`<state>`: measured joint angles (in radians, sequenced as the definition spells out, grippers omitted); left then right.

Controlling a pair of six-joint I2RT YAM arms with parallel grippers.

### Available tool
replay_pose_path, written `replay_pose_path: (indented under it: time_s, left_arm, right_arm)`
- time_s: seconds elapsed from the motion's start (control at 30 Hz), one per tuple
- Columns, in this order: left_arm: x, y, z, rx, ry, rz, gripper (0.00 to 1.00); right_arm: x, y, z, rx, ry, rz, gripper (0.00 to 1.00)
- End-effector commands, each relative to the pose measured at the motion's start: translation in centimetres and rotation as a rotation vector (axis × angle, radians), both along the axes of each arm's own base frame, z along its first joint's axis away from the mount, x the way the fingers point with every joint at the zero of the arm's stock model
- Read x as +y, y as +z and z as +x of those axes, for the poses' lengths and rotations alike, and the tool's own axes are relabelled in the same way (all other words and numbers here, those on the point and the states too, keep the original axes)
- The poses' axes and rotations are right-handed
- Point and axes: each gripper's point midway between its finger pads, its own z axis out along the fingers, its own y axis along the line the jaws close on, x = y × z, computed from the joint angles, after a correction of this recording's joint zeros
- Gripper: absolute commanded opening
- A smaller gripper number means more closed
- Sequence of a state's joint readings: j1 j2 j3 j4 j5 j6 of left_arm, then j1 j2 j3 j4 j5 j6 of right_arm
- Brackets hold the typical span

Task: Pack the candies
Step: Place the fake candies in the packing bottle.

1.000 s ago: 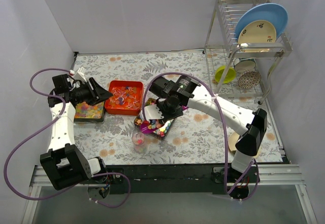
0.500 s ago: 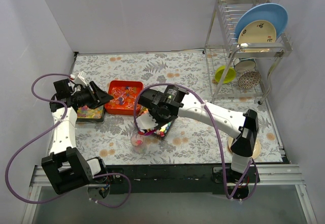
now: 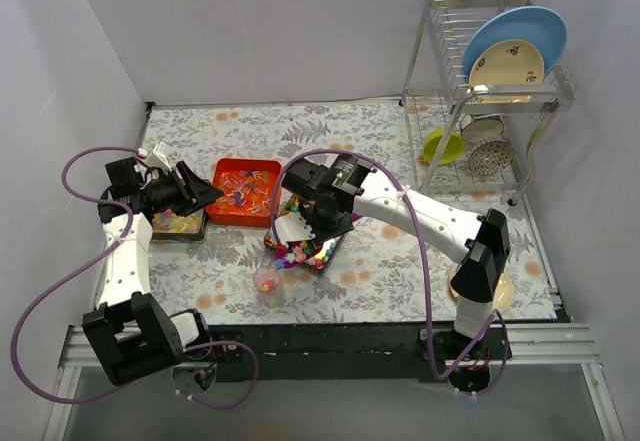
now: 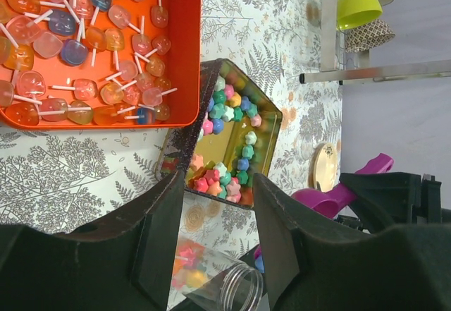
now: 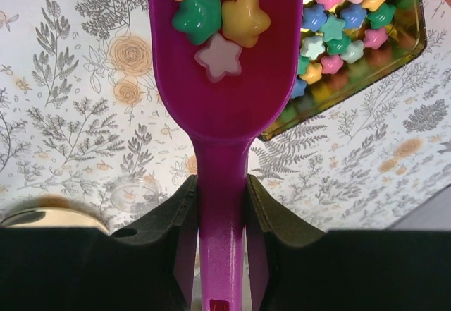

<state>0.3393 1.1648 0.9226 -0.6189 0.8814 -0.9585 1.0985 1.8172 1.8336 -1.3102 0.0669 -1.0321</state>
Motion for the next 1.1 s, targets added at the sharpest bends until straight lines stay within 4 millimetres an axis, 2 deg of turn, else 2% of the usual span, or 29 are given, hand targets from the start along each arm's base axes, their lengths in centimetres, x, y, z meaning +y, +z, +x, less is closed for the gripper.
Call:
replay_pose_path:
  time_s: [0.0, 0.4, 0.57, 0.8, 1.07]
  left_arm:
    - [0.2, 0.2, -0.2, -0.023, 0.007, 0.017, 0.43]
    - [1.5, -0.3, 0.3, 0.004, 0.053, 0.018, 0.44]
    - [1.8, -0.4, 0.1, 0.01, 0.063, 0.025, 0.44]
    - [1.8, -0.9, -0.4, 0.01, 0.072, 0.015, 0.44]
    - [1.7, -0.5, -0.4, -0.002, 0.068, 0.01, 0.45]
  right_arm:
    - [1.5, 1.1, -1.0, 0.104, 0.026, 0.122, 0.01]
    - [2.5, 2.0, -0.8, 0.095, 0.093, 0.16, 0.01]
    - [3.3, 3.0, 0.2, 0.056, 0.087, 0.174, 0.01]
    - [3.4, 3.0, 0.2, 0.022, 0.101, 0.15, 0.01]
    - [3.4, 2.8, -0.1, -0.009, 0.114, 0.121, 0.01]
